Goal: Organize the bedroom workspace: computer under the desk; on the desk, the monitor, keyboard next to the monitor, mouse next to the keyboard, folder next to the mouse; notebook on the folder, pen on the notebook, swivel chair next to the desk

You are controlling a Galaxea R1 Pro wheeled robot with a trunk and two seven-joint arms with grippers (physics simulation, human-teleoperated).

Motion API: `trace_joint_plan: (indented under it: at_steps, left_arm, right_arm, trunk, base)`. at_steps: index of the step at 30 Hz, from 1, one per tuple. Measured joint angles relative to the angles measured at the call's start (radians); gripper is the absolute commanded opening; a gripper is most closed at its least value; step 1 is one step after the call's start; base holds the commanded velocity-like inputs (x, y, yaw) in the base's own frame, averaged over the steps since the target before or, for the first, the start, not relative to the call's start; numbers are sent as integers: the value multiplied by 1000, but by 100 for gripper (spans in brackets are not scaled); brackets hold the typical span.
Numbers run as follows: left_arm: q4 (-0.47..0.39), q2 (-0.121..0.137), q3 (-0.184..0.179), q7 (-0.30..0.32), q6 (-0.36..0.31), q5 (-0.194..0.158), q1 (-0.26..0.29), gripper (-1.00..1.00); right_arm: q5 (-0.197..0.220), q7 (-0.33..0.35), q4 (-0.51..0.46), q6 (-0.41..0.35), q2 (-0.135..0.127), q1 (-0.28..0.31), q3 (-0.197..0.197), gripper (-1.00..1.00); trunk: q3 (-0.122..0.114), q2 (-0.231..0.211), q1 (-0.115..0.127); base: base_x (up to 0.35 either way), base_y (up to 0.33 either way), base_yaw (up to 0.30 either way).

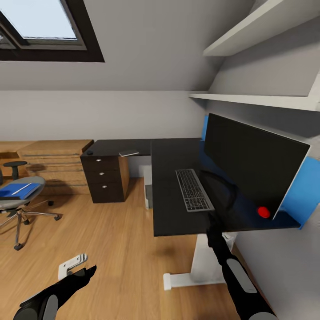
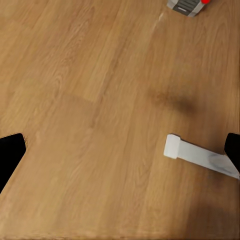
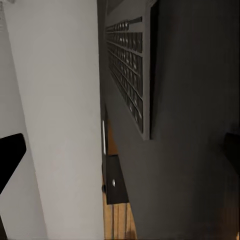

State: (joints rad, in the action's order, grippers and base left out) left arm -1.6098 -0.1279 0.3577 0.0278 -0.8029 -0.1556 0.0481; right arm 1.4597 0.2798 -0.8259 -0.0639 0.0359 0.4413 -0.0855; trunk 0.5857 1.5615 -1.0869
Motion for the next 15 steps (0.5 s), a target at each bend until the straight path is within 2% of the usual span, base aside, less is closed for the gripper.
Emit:
trace_joint_plan:
  at_steps: [8,15]
  left_arm:
    - [10,-1,-1,-1,3,1,0,100]
    - [55,-1,0,-1,6,3,0,100]
  right_arm:
    - [-1,-16,0,-1,0,0,1,100]
    - [-2,-42,0,-2,-1,0,4,100]
  trunk:
    - [0,0,0]
    - [0,0,0]
  base:
    - [-277,0,0]
    - [-292,0,0]
